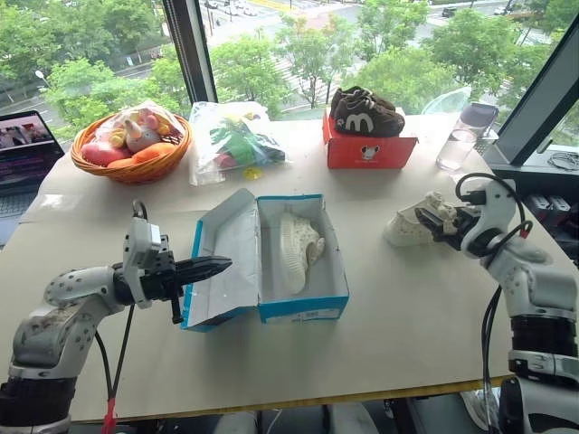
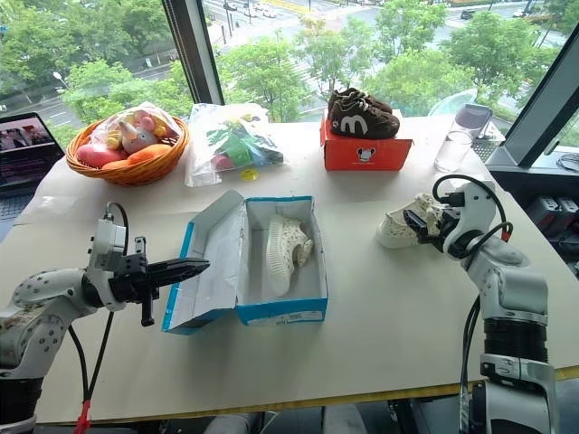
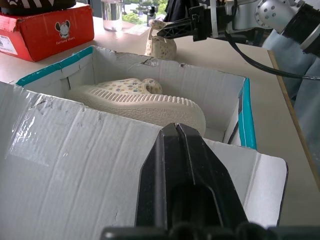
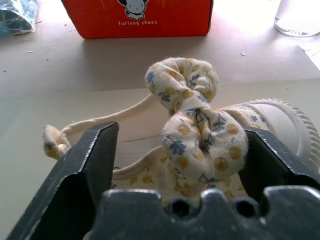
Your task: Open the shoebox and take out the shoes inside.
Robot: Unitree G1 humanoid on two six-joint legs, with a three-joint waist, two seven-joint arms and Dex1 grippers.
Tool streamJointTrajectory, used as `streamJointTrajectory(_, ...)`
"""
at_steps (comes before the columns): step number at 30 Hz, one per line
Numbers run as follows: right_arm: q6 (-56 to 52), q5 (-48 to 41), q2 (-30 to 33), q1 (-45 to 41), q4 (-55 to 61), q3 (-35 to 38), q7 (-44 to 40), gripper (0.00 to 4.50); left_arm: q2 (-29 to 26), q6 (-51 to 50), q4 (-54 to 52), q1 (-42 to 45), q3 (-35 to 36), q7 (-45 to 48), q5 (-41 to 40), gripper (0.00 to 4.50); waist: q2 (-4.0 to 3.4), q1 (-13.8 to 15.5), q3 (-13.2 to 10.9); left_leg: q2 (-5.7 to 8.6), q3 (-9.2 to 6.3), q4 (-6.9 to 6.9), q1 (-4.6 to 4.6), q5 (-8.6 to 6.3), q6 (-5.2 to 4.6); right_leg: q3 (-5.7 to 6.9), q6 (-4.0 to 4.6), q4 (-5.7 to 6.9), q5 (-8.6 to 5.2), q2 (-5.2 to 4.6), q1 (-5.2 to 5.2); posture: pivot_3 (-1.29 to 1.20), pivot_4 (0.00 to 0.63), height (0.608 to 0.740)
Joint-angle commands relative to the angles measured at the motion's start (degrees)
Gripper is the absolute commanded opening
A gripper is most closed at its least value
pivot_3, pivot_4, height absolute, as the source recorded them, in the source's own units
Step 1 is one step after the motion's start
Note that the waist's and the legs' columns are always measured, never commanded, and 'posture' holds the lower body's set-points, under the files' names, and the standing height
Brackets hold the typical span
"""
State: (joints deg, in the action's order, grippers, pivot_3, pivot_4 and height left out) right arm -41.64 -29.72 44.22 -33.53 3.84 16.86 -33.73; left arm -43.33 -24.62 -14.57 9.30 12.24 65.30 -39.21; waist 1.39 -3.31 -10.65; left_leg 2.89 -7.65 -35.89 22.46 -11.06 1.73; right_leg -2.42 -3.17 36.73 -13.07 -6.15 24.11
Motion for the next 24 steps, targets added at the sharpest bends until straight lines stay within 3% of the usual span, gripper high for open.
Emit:
streamJointTrajectory(1,-8.42,-14.03,-1.87,-8.22,16.59,-5.95,-6.41,4.47,-0.28,0.62,-0.85,0.75,0.25,-0.19,0.11,0.00,0.00,-0.28,0.00,0.00,0.00,0.00,0.01,0.00,0.00,0.00,0.00,0.00,0.00,0.00,0.02,0.00,0.150,0.740)
streamJointTrajectory(4,-17.79,-18.72,-8.84,-16.52,17.36,-10.87,-0.59,4.47,-0.15,0.54,-1.22,0.59,0.12,-0.47,0.11,0.00,0.01,-0.76,0.00,-0.07,0.00,-0.01,-0.02,-0.02,-0.03,0.00,0.01,0.00,0.00,0.05,0.01,0.00,0.150,0.740)
streamJointTrajectory(7,-26.38,-19.81,-13.88,-19.11,16.87,-13.64,6.28,4.47,-0.04,0.47,-1.57,0.50,0.06,-0.90,-0.02,0.00,0.13,0.05,0.06,-0.08,-0.01,-0.03,-0.02,-0.02,-0.03,0.00,0.07,0.01,0.04,0.07,0.01,0.00,0.150,0.740)
streamJointTrajectory(11,-34.49,-19.78,-18.47,-19.46,16.82,-13.47,13.57,4.47,-0.02,0.47,-1.97,0.11,0.08,-1.25,-0.20,0.00,0.18,1.55,0.09,0.09,-0.06,-0.07,0.22,-0.02,-0.03,0.02,0.35,-0.04,0.26,-0.04,0.20,0.00,0.150,0.740)
streamJointTrajectory(16,-42.99,-16.61,-27.53,-15.51,19.24,-15.38,23.53,4.47,0.33,0.75,-2.74,-1.36,0.20,-1.87,-0.19,0.00,0.19,1.00,0.10,0.07,-0.06,-0.03,0.27,-0.04,-0.05,0.01,0.37,0.01,0.30,-0.04,0.30,0.00,0.150,0.740)
streamJointTrajectory(20,-50.14,-14.88,-34.38,-14.25,20.16,-10.37,29.43,4.47,0.27,0.47,-3.70,-2.22,0.40,-2.23,-0.58,0.00,0.18,0.64,0.10,0.08,-0.05,-0.05,0.27,-0.04,-0.05,-0.01,0.39,0.07,0.32,-0.04,0.33,0.00,0.150,0.740)
streamJointTrajectory(24,-50.86,-14.62,-36.48,-13.98,20.90,-11.24,32.75,4.47,0.10,0.35,-3.57,-2.14,0.23,-2.21,-0.57,0.00,0.17,0.68,0.10,0.08,-0.05,-0.04,0.23,-0.04,-0.05,0.00,0.39,0.09,0.31,-0.03,0.31,0.00,0.150,0.740)
